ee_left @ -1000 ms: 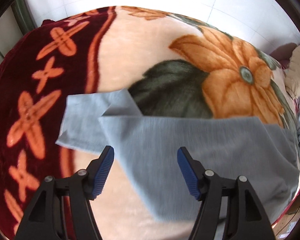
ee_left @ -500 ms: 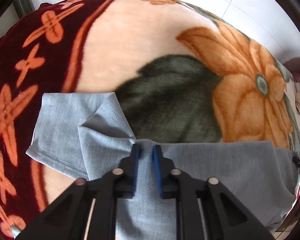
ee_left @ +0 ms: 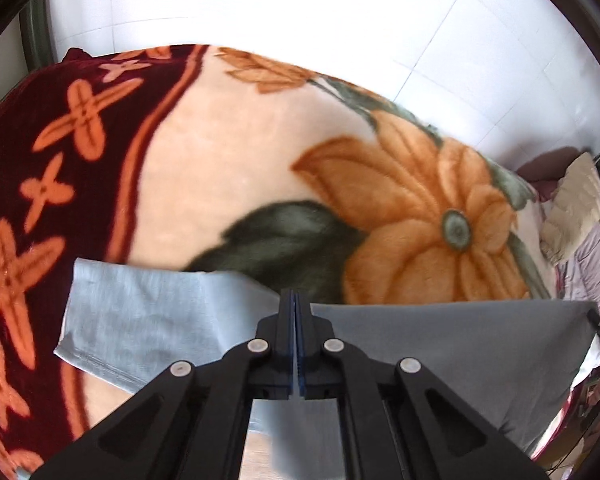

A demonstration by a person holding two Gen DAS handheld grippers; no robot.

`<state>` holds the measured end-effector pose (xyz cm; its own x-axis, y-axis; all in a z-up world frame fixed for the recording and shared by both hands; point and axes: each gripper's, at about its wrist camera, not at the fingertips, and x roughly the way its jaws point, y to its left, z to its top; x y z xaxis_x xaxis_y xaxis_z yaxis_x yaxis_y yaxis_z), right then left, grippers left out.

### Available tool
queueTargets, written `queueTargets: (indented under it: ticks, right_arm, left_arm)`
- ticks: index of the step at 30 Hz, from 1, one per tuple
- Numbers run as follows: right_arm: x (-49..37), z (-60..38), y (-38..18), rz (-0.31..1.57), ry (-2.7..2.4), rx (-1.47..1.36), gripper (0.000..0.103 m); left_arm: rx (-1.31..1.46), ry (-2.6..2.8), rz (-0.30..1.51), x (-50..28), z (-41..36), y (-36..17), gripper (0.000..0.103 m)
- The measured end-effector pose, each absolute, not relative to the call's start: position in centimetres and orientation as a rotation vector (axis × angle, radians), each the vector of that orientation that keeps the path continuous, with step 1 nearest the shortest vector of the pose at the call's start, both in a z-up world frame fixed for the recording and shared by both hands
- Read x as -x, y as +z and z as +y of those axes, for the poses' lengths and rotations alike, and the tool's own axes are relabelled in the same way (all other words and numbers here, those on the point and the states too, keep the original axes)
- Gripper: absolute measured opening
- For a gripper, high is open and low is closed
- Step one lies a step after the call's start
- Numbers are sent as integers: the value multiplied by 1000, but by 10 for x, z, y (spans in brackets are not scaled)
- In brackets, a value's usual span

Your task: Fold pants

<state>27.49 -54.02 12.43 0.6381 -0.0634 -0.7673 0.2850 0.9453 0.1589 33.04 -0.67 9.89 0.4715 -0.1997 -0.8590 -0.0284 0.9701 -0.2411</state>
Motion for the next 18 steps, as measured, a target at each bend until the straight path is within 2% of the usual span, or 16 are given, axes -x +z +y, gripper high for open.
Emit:
queueTargets:
  ticks: [4, 6, 7, 8, 10, 12, 14, 18]
  right_arm:
    - [-263, -531, 130, 852, -179, -211, 24]
    - [-258, -526, 134, 843, -154, -190, 24]
    - [-256, -523, 136, 840, -150, -176, 24]
    - [-252, -520, 138, 838, -147, -167, 24]
    - [-244, -516, 142, 829, -125, -165, 24]
    - [-232, -511, 147, 810, -102, -161, 24]
    - [-217, -508, 151, 792, -81, -158, 24]
    - [-191, -503, 150, 780, -46, -157, 24]
  left_arm:
    - [199, -138, 1134, -338, -22, 90, 4]
    - [159, -147, 1181, -346, -32, 79, 21]
    - [138, -150, 1210, -351, -38, 73, 42]
    - [119, -152, 1231, -355, -43, 67, 52]
    - [96, -182, 1243, -359, -53, 61, 53]
    - [75, -221, 1262, -364, -65, 56, 62]
    - [77, -237, 1282, -369, -74, 50, 77]
    - [66, -187, 1366, -384, -83, 28, 77]
